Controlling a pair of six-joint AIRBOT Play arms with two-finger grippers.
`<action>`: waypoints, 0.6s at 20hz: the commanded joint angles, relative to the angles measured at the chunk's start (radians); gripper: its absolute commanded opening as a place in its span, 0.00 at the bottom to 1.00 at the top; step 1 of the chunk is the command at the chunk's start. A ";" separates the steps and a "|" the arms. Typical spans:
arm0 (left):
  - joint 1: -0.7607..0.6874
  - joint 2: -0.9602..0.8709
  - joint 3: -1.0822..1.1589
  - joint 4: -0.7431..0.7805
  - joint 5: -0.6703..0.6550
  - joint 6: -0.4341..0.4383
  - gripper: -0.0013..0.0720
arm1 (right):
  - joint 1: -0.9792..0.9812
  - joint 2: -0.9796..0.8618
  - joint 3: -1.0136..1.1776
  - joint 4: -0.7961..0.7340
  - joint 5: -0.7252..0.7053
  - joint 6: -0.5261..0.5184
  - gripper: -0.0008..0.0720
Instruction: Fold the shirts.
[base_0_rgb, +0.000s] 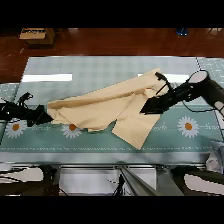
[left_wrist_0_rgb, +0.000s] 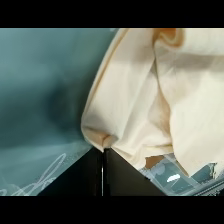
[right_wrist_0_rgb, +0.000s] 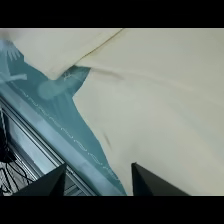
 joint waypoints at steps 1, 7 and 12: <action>0.000 0.000 0.001 0.071 0.065 0.023 0.04 | 0.169 0.000 -0.091 0.041 -0.122 0.029 0.69; 0.000 0.000 0.001 0.071 0.065 0.049 0.04 | 0.413 -0.002 -0.106 0.132 -0.495 0.169 0.69; 0.000 0.000 0.001 0.071 0.066 0.061 0.04 | 0.545 -0.055 -0.106 0.196 -0.649 0.250 0.69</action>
